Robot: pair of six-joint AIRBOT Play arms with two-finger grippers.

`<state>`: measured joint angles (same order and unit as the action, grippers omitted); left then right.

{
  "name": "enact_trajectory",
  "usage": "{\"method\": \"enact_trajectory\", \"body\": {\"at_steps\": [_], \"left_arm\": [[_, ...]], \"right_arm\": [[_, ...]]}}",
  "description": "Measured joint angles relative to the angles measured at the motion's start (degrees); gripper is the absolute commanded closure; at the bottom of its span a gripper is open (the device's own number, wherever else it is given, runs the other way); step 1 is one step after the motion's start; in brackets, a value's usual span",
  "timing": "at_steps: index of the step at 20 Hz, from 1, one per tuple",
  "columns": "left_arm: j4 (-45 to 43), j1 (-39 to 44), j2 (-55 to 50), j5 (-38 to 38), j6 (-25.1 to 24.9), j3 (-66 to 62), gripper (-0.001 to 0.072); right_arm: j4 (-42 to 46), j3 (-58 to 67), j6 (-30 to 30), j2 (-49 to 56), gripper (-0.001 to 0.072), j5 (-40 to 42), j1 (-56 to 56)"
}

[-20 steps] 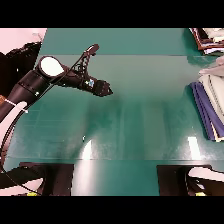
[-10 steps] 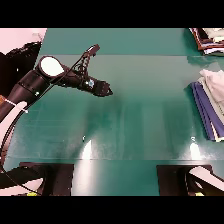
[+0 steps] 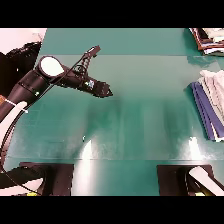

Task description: Fold the shirts.

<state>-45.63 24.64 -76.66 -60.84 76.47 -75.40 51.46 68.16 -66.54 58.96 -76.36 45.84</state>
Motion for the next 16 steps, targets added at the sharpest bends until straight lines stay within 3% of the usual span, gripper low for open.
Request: {"method": "enact_trajectory", "body": {"at_steps": [4, 5, 7, 11, 16], "left_arm": [[0.0, 0.0, 0.0, 0.4, 0.0, 0.0, 0.0683], [0.0, 0.0, 0.0, 0.7, 0.0, 0.0, 0.0683], [0.0, 0.0, 0.0, 1.3, 0.0, 0.0, 0.0683], [0.0, 0.0, 0.0, 2.0, 0.0, 0.0, 0.0683], [0.1, 0.0, 0.0, 2.2, 0.0, 0.0, 0.0683]], "right_arm": [[-4.5, -0.3, -0.1, -0.2, 0.0287, 2.3, -16.8], [-5.0, -0.3, -0.1, -0.2, 0.0341, 3.5, -21.1], [-5.8, -0.4, -0.1, -0.2, 0.0705, 5.5, -28.9], [-6.3, -0.4, 0.0, -0.2, 0.0698, 9.0, -39.5], [-6.3, -0.4, 0.0, -0.2, 0.0698, 10.7, -44.1]]}}
